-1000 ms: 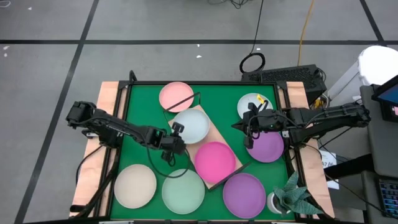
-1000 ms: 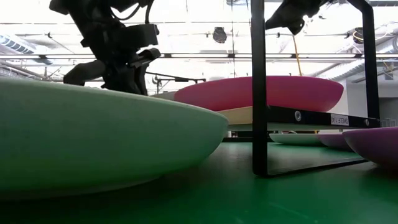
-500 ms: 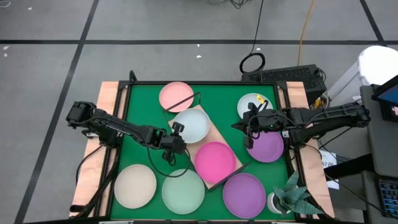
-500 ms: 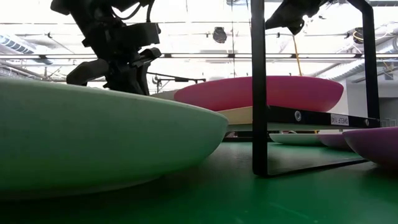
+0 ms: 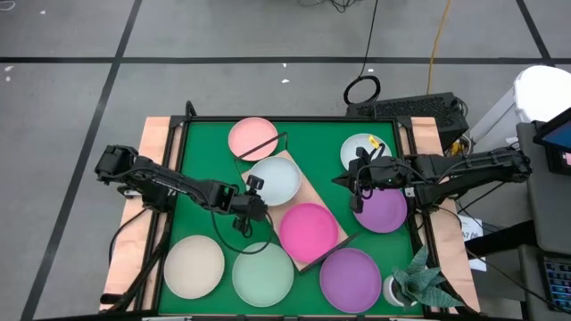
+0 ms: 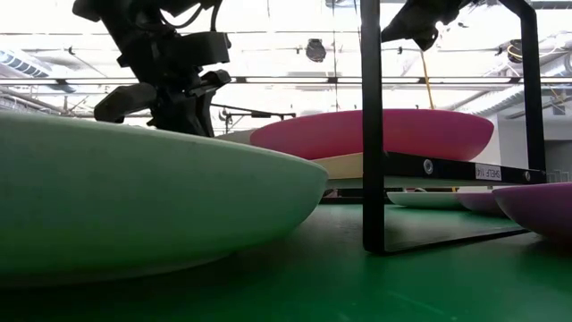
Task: Place and stack plates onto a shelf
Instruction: Put the left gray plate on the shelf, then stack the gray plate on top of the gray plate on the shelf
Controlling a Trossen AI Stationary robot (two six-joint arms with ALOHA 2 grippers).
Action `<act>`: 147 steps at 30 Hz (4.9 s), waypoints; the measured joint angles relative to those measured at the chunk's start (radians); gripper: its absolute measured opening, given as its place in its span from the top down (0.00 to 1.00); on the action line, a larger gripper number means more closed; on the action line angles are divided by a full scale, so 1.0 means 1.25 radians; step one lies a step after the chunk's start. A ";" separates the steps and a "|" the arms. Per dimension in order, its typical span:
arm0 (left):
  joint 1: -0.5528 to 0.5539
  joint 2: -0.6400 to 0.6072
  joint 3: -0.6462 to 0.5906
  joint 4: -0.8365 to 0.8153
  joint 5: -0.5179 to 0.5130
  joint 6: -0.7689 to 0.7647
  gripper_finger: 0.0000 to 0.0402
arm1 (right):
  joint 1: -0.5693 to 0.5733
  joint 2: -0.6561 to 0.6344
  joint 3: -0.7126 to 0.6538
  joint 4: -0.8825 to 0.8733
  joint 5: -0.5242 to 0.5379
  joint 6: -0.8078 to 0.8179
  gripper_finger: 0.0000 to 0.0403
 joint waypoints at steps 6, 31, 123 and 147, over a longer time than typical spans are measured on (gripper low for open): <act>0.003 0.000 0.000 0.019 0.000 -0.012 0.82 | 0.000 0.000 0.000 0.000 0.000 0.001 1.00; -0.083 -0.001 0.181 -0.095 0.000 -0.246 0.63 | -0.115 0.016 -0.103 -0.013 0.226 0.177 0.92; -0.219 -0.412 -0.057 -0.081 -0.174 -0.368 0.63 | -0.401 0.406 -0.142 -0.007 0.104 0.171 0.99; -0.215 -0.412 -0.057 -0.018 -0.175 -0.223 0.63 | -0.214 0.341 0.110 -0.166 0.123 0.095 1.00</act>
